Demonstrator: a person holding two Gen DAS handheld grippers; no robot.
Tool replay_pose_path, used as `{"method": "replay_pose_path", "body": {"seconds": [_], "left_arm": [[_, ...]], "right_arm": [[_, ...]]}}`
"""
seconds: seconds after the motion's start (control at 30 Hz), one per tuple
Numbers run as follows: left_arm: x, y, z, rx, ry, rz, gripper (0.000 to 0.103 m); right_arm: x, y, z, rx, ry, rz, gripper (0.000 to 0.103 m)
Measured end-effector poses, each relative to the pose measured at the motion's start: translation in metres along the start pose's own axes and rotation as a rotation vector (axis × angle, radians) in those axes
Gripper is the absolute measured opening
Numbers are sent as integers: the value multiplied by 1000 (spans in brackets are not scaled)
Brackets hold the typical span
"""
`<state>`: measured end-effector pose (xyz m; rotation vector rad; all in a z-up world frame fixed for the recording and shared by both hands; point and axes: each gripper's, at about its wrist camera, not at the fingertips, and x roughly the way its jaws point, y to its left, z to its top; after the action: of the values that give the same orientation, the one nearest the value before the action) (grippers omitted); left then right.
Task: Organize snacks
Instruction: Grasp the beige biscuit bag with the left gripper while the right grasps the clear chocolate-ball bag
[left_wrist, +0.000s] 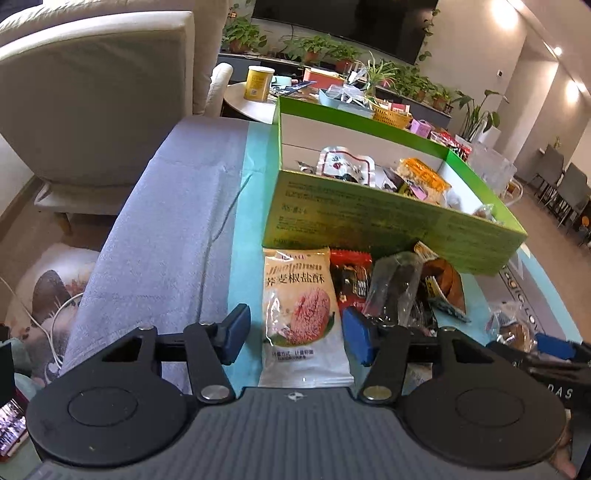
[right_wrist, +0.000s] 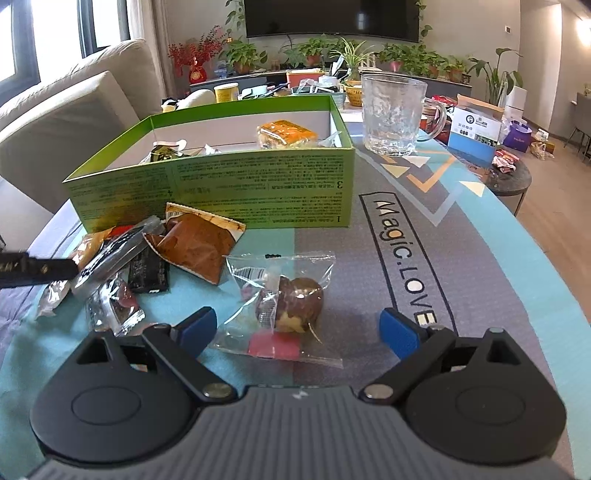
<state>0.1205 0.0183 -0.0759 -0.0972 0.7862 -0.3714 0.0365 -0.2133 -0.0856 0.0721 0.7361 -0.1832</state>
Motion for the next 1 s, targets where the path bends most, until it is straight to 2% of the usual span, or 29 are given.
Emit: {"method": "replay_pose_path", "body": {"seconds": [0.13, 0.33, 0.4, 0.47, 0.53, 0.63, 1.0], "left_arm": [[4, -3, 3, -9, 7, 15, 60], [8, -7, 2, 40, -12, 36, 61], [9, -9, 1, 70, -16, 37, 59], [8, -11, 0, 105, -13, 29, 44], [6, -9, 0, 95, -6, -6, 41], [5, -7, -1, 71, -8, -33, 39], [-9, -13, -4, 95, -45, -15, 38]], "right_arm": [[-1, 0, 0, 5, 4, 0, 45], [-1, -1, 0, 7, 6, -1, 45], [0, 0, 1, 7, 6, -4, 45], [1, 0, 1, 7, 5, -6, 45], [1, 1, 1, 5, 4, -8, 45], [2, 1, 0, 1, 3, -12, 45], [1, 2, 0, 1, -2, -16, 45]]}}
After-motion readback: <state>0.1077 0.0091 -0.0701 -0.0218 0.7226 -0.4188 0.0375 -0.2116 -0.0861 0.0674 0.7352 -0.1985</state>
